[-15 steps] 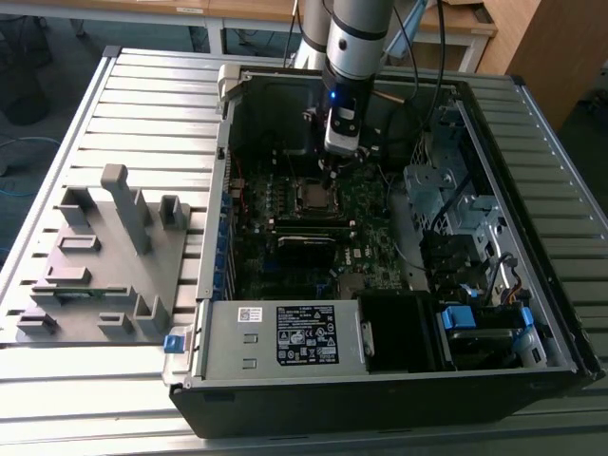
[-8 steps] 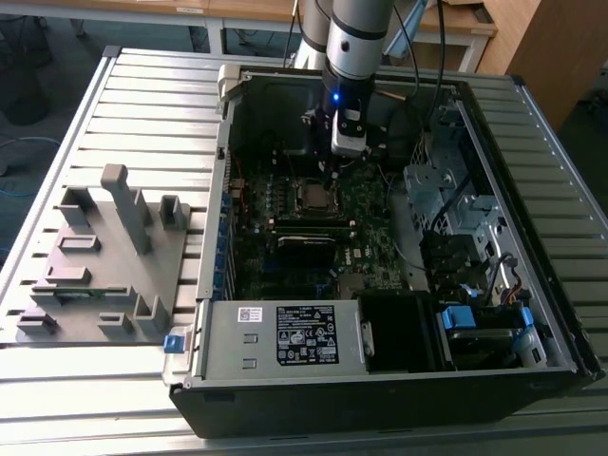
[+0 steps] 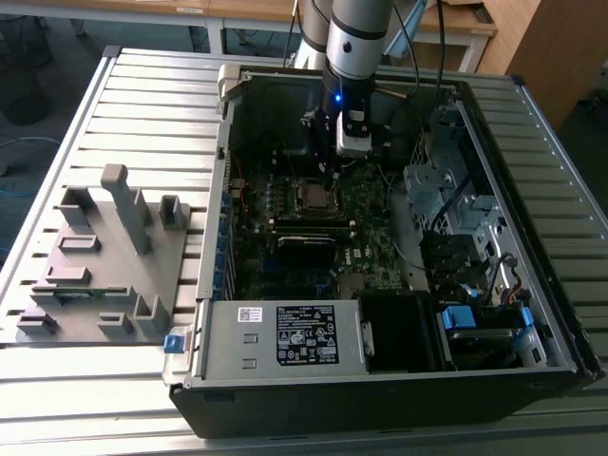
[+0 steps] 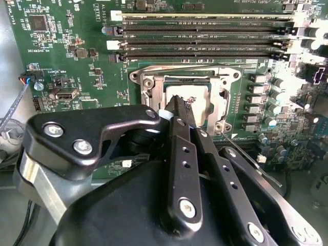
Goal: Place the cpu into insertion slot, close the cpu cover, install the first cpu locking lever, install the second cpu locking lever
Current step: 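Close the cpu cover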
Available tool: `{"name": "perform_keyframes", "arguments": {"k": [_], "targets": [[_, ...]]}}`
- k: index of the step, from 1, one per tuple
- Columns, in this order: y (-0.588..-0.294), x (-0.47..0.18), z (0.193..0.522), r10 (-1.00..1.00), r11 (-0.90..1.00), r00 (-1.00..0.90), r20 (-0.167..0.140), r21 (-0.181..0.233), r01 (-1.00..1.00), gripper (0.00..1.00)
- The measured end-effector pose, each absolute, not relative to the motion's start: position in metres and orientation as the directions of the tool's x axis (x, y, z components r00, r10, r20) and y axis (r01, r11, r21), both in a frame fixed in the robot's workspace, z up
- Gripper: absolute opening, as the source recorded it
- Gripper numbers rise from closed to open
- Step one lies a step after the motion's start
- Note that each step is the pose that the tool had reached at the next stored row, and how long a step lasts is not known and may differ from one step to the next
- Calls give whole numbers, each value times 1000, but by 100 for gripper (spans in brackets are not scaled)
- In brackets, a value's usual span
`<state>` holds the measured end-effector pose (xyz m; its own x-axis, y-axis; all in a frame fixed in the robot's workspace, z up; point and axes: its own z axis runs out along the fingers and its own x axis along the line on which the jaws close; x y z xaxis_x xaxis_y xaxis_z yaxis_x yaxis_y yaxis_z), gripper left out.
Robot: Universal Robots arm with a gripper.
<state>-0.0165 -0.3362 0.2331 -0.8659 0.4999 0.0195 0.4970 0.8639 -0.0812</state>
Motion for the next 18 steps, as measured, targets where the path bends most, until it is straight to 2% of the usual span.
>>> {"name": "perform_keyframes", "arguments": {"k": [18], "targets": [[-336, -17, 233, 271, 960, -962, 21, -78, 269, 10]]}}
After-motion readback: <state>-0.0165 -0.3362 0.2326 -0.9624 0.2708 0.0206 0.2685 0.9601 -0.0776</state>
